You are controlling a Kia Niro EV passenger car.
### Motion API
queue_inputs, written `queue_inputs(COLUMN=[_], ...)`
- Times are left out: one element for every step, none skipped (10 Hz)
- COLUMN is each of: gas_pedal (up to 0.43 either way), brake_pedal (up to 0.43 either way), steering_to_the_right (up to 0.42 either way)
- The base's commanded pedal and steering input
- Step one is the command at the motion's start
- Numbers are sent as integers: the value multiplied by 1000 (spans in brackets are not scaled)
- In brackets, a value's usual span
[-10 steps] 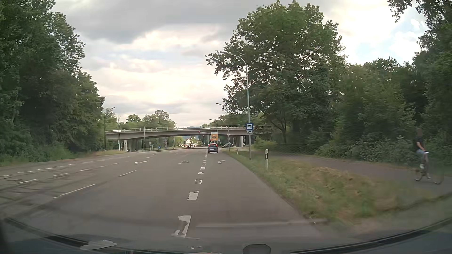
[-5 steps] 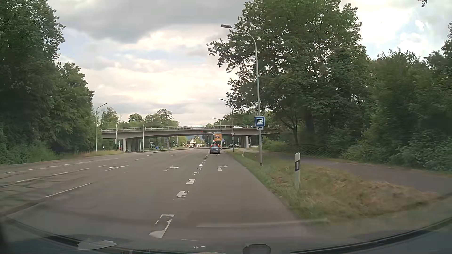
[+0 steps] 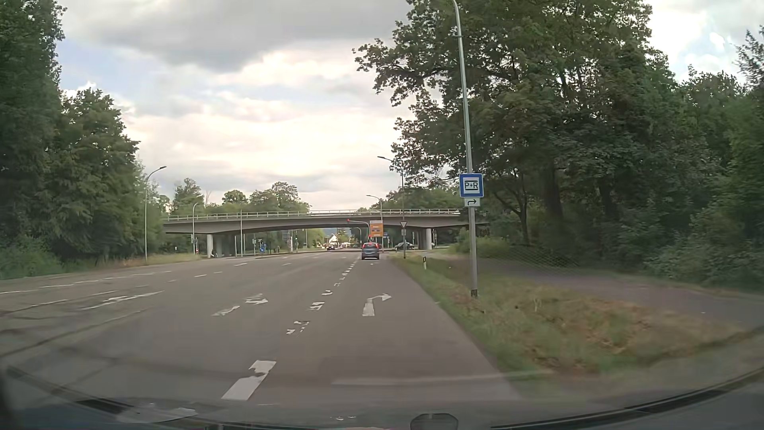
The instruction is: Follow the waypoints while adhering to traffic rules and regulations
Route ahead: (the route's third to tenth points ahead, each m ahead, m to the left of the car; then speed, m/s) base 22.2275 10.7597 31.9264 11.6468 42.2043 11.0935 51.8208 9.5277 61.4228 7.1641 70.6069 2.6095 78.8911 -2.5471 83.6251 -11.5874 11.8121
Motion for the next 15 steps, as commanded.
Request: queue_inputs(gas_pedal=[20, 20, 20, 20, 20, 20, 20, 20, 20, 20, 20, 20, 20, 20, 20], brake_pedal=[0, 0, 0, 0, 0, 0, 0, 0, 0, 0, 0, 0, 0, 0, 0], steering_to_the_right=[-17, -17, -17, -16, -16, -15, -15, -14, -14, -13, -13, -12, -11, -11, -11])
